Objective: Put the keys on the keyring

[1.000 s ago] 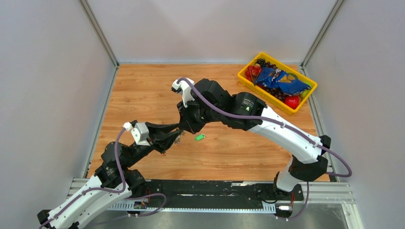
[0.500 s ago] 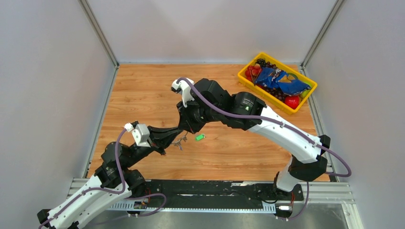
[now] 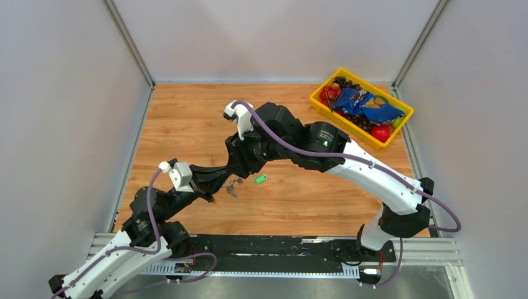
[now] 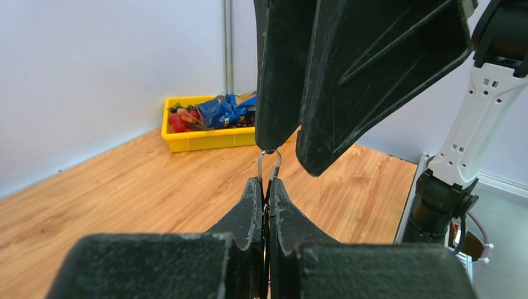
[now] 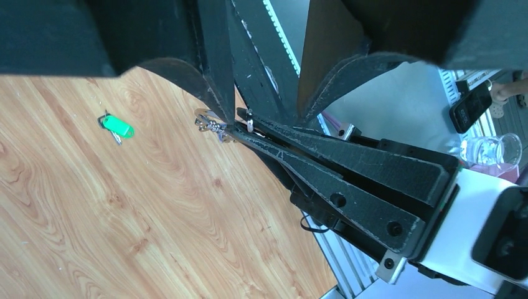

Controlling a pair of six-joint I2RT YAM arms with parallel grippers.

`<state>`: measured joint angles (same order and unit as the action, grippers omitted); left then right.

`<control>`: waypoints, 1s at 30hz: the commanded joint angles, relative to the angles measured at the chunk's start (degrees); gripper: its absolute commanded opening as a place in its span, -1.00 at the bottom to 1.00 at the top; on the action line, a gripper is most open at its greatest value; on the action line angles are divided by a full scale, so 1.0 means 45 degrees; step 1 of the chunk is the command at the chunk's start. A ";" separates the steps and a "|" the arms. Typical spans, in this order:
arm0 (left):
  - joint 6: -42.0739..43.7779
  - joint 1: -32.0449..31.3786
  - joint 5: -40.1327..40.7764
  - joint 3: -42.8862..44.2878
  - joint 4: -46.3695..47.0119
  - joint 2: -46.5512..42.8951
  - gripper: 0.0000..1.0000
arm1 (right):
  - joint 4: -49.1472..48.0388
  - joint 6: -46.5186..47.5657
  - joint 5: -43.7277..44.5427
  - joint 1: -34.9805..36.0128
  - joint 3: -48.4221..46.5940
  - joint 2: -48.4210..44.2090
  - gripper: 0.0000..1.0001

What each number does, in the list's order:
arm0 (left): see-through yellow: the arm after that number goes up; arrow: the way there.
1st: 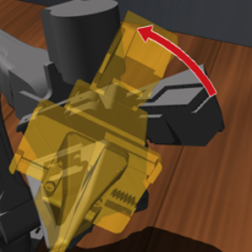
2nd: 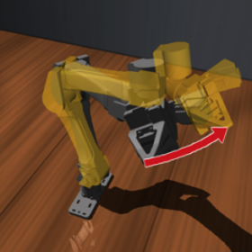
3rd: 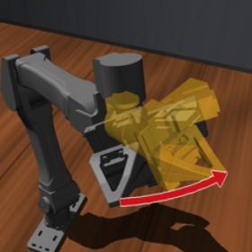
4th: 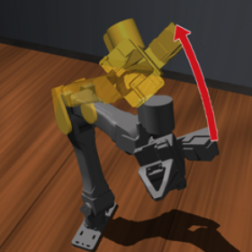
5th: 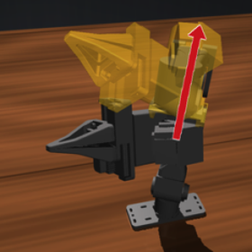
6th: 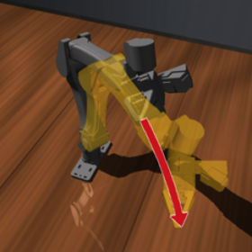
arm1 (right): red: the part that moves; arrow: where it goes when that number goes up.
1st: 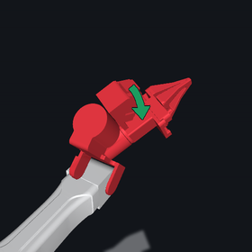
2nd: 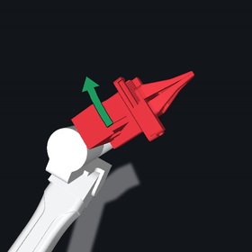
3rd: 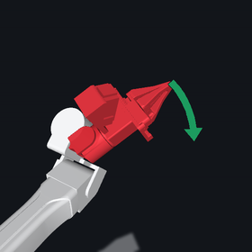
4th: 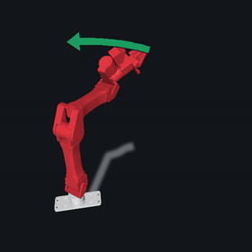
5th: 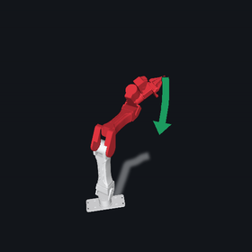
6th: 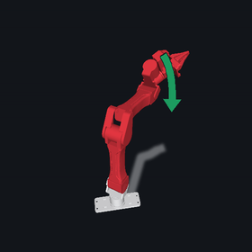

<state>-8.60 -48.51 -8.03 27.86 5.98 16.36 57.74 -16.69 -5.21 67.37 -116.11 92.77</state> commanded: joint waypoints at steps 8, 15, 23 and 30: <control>-0.0301 0.0004 0.0000 0.0308 0.0150 -0.0156 -0.99 | -0.0848 -0.0052 -0.0044 0.0067 0.0031 -0.0506 -0.26; -0.0544 -0.0001 -0.0372 0.0345 0.0342 -0.0303 -0.99 | -0.0779 -0.0023 -0.0046 0.0067 0.0130 -0.0431 -0.42; -0.0625 0.0010 -0.0456 0.0322 0.0467 -0.0321 -0.99 | -0.0762 -0.0063 -0.0172 0.0126 0.0022 -0.0362 -0.61; -0.0685 0.0000 -0.0485 0.0276 0.0618 -0.0332 -0.99 | -0.0682 -0.0044 -0.0128 0.0124 0.0023 -0.0324 -0.62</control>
<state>-10.44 -48.51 -9.17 27.86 5.54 15.42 56.27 -16.64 -5.23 67.48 -115.18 92.03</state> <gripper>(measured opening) 0.030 0.195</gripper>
